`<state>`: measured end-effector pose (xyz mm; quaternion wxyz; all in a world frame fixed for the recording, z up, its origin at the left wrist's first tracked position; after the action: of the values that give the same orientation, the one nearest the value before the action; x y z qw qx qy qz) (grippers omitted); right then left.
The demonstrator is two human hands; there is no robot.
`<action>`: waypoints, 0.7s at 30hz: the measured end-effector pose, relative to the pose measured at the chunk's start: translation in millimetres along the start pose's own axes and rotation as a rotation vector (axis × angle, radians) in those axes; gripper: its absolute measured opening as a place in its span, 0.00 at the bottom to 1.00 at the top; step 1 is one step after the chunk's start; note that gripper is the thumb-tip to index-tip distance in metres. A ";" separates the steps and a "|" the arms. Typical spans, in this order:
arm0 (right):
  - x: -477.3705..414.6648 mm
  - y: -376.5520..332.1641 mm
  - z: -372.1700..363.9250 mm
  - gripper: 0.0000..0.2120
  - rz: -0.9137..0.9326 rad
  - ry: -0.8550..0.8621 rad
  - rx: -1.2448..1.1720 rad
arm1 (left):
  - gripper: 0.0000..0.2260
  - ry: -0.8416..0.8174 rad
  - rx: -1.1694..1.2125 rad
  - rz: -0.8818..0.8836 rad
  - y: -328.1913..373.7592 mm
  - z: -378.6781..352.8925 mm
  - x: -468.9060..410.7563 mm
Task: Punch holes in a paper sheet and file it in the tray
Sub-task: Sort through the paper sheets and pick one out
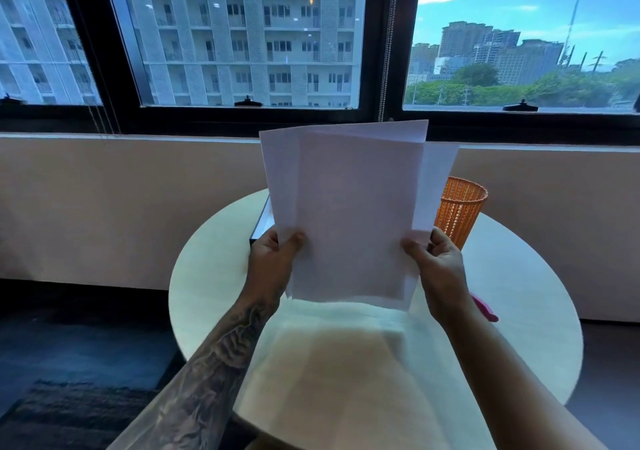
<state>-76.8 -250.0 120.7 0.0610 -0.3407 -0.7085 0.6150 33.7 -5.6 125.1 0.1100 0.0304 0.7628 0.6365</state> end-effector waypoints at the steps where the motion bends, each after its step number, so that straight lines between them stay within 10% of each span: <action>1: 1.3 0.9 0.2 0.09 0.001 -0.002 0.006 | 0.07 0.005 -0.011 0.003 -2.0 0.9 0.4; 9: 16.7 44.9 14.9 0.11 -0.045 -0.014 0.206 | 0.06 0.024 -0.049 0.016 -33.1 1.3 8.3; 14: 21.7 64.9 19.6 0.41 -0.212 0.123 0.161 | 0.05 0.148 0.151 0.157 -38.3 4.8 -7.1; 18: 32.1 76.3 -13.9 0.08 -0.401 -0.008 -0.267 | 0.06 0.089 0.384 0.288 -40.4 -16.0 2.1; 21: 27.0 74.6 -23.0 0.10 -0.371 0.001 -0.284 | 0.07 0.016 0.423 0.367 -48.4 -26.0 8.0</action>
<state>-55.3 -215.0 49.0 0.1250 -0.2101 -0.8384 0.4871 25.1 -38.3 81.0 -0.0218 0.1855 0.8611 0.4728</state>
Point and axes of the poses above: each hand's wrist, its own x-axis away from the middle knuckle, its own z-axis out of the back of the hand, y = z × x, the point moved 5 cm from there along -x, towards the middle knuckle, and after that the axes turned 5 degrees about z, right-handed, at the moved point
